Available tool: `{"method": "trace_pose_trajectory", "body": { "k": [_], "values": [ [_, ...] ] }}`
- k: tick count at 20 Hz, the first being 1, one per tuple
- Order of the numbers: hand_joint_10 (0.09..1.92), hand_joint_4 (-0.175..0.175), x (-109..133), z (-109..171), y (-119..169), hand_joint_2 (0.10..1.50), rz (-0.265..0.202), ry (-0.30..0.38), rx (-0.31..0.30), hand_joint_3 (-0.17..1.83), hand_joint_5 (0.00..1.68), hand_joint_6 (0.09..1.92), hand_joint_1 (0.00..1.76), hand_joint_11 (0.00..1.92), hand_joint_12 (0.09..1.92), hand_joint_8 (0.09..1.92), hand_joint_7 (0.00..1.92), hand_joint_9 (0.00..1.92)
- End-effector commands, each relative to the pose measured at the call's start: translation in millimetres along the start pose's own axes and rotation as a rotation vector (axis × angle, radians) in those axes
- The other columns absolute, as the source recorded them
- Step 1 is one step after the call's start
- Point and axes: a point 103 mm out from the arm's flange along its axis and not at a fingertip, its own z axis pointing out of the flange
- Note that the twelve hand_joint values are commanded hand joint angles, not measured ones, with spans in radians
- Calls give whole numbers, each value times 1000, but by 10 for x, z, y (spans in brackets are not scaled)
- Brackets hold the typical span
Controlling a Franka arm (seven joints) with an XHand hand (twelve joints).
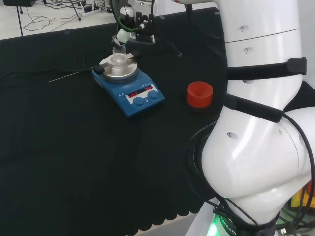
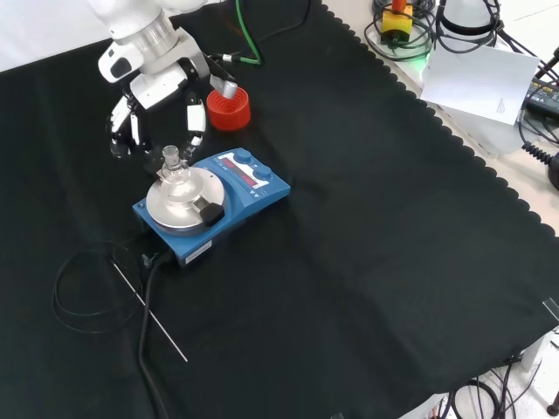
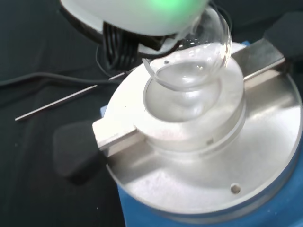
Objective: Place the round-bottom flask on the heater.
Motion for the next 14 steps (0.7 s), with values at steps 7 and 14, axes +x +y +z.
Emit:
{"method": "trace_pose_trajectory", "body": {
  "k": [7,14],
  "values": [
    [602,-121,-12,91,23,604,0,0,17,859,1176,937,1168,353,1327,645,305,546],
    [604,-122,-35,139,83,602,-1,0,24,863,1176,940,1168,351,1328,646,303,543]
  ]
}}
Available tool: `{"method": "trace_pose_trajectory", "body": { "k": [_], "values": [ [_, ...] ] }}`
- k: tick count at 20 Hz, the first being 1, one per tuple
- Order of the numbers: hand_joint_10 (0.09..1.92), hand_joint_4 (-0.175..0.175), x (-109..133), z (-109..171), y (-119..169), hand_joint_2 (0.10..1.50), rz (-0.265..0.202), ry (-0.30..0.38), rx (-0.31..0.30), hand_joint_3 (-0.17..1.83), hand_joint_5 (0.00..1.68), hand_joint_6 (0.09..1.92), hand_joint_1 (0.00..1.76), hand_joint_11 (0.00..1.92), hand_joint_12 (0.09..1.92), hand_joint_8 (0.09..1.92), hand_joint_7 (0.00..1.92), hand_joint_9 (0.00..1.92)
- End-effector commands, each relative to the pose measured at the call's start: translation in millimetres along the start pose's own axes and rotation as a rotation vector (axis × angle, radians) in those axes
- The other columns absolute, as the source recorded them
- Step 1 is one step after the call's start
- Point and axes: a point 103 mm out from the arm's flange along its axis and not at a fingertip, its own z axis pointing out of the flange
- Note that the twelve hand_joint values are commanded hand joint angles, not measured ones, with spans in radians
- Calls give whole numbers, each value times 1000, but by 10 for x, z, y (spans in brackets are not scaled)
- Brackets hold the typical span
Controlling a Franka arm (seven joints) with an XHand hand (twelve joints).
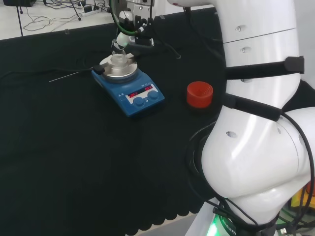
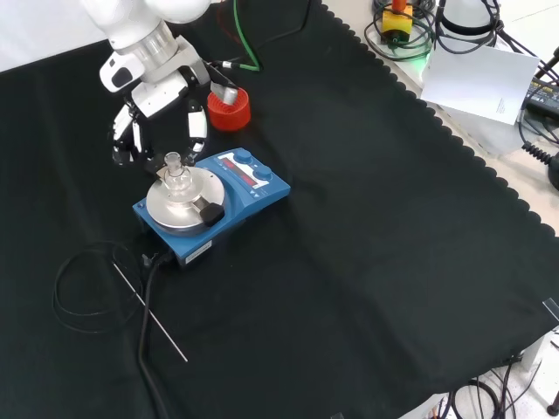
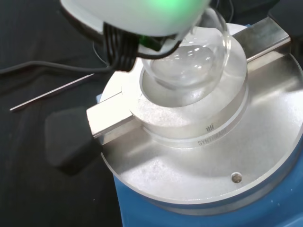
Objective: Place the round-bottom flask on the heater.
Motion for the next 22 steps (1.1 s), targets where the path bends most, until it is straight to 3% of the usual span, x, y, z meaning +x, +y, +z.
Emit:
{"method": "trace_pose_trajectory", "body": {
  "k": [1,10,11,13,16,22],
  "values": [
    [604,-122,-10,35,27,602,-2,1,5,863,1176,940,1168,351,1328,646,303,543],
    [608,-122,-11,71,74,601,-6,2,10,867,1174,943,1167,351,1329,648,302,543],
    [611,-109,-8,74,76,610,-8,7,17,855,1167,949,1163,350,1330,650,301,542],
    [622,-32,8,91,77,643,-13,10,21,798,1152,945,1142,347,1334,657,293,534],
    [635,53,19,106,65,692,-16,9,25,708,1137,924,1117,337,1340,664,278,518],
    [667,151,5,91,-6,832,-21,14,29,439,1106,870,1076,294,1354,675,233,468]
  ]
}}
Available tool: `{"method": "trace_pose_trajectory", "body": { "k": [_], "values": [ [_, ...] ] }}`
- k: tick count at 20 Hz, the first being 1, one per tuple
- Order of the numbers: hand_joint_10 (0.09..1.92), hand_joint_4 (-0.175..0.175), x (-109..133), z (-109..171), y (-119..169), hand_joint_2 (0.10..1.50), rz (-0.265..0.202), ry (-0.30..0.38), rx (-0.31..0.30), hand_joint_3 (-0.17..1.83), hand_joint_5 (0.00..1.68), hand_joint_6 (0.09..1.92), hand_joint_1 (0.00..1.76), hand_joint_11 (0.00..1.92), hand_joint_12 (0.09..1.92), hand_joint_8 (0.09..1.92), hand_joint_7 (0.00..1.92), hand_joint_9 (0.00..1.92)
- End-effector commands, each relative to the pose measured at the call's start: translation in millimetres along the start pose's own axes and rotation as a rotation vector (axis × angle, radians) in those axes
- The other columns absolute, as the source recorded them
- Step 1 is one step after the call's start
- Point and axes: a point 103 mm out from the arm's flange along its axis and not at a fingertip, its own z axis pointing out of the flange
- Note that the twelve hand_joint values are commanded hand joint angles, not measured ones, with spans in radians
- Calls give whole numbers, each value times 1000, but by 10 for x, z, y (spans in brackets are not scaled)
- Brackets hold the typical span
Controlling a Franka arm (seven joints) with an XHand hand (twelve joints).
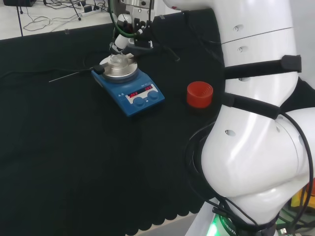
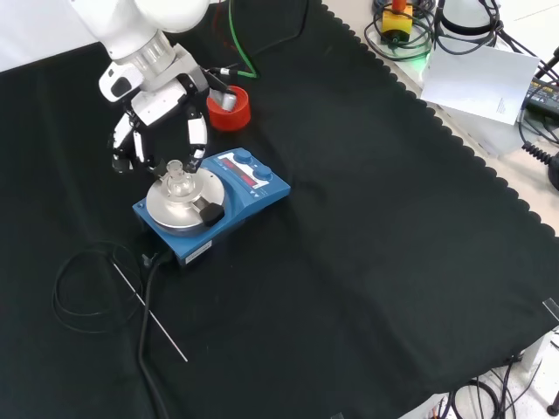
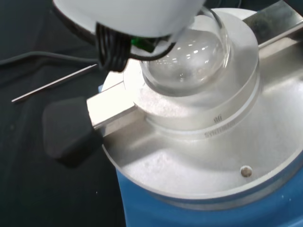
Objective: Place the round-bottom flask on the heater.
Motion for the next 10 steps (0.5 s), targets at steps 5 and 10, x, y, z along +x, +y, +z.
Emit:
{"method": "trace_pose_trajectory", "body": {
  "k": [5,10],
  "values": [
    [666,83,-33,-19,-138,796,7,5,-6,444,1058,845,1051,282,1353,667,224,453],
    [667,-75,-40,-61,-262,588,15,8,-18,739,827,837,1015,259,1360,657,203,433]
  ]
}}
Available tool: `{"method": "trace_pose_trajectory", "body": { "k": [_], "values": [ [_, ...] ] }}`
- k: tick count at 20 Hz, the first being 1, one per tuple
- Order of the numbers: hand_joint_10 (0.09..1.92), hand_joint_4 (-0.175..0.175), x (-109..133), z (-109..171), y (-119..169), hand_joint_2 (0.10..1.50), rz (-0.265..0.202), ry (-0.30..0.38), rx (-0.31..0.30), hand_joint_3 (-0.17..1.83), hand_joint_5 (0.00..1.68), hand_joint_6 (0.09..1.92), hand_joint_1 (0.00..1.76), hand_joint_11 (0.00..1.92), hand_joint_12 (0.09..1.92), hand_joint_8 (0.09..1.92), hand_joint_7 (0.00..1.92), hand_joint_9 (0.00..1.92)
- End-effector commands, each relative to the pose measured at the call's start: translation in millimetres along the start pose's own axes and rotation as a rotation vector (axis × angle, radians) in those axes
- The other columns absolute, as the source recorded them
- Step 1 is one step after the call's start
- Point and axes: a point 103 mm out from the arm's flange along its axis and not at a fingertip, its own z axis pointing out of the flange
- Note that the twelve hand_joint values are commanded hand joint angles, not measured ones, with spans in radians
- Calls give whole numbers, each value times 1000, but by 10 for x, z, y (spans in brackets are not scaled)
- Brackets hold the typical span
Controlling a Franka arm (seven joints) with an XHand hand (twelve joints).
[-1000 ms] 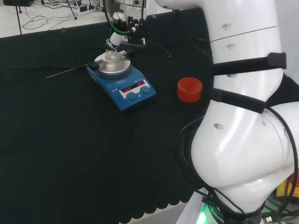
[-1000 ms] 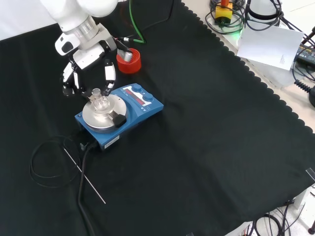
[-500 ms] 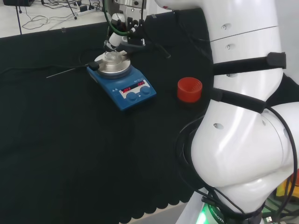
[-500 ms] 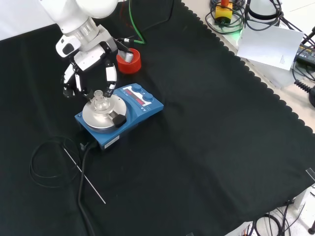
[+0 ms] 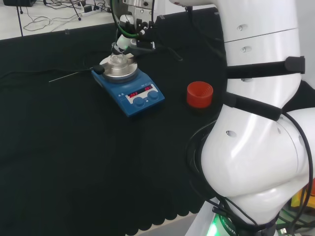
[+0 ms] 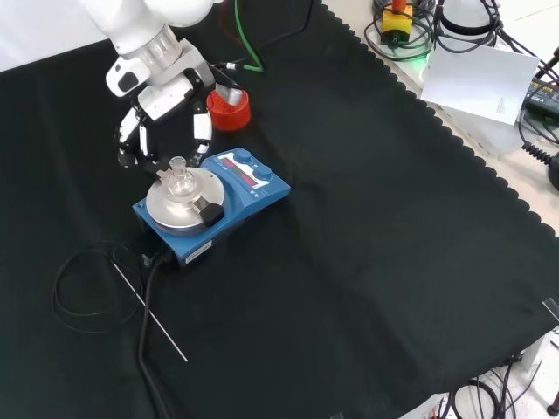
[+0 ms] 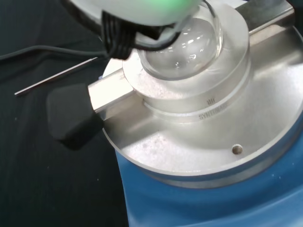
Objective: Place the round-bottom flask on the heater.
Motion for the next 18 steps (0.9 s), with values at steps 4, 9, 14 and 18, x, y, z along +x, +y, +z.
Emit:
{"method": "trace_pose_trajectory", "body": {
  "k": [4,9,14,18],
  "values": [
    [667,-62,2,-43,-135,566,13,7,-3,754,713,815,992,233,1363,653,180,411],
    [689,-54,55,-41,-161,550,13,9,6,706,510,693,954,186,1386,654,126,358],
    [711,-49,95,-160,-315,550,13,3,-31,665,425,532,930,151,1394,658,90,322],
    [713,-48,84,-229,-559,554,26,-6,-63,656,433,487,926,147,1395,657,87,318]
  ]
}}
